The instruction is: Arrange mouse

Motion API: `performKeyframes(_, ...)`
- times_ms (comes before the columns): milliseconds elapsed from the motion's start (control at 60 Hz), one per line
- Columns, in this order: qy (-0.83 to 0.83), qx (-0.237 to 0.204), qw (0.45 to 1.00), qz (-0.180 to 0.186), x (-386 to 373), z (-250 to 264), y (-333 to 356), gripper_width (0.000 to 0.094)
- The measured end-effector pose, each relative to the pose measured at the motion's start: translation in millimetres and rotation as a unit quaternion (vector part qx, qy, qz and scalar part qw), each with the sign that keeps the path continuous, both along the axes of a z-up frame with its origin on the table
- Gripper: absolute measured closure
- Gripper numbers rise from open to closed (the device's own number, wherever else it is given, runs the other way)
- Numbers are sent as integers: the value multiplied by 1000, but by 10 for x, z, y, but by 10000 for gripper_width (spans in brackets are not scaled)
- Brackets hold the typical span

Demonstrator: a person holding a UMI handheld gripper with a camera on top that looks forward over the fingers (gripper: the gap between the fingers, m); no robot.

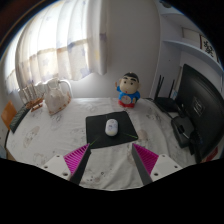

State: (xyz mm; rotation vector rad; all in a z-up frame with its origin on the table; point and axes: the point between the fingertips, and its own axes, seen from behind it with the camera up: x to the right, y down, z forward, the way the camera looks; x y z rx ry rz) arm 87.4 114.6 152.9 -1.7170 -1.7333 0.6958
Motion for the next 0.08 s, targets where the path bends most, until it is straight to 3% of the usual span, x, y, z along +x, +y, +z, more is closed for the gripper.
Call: performKeyframes(83, 2, -7, 1000, 4, -14, 9, -54, 82)
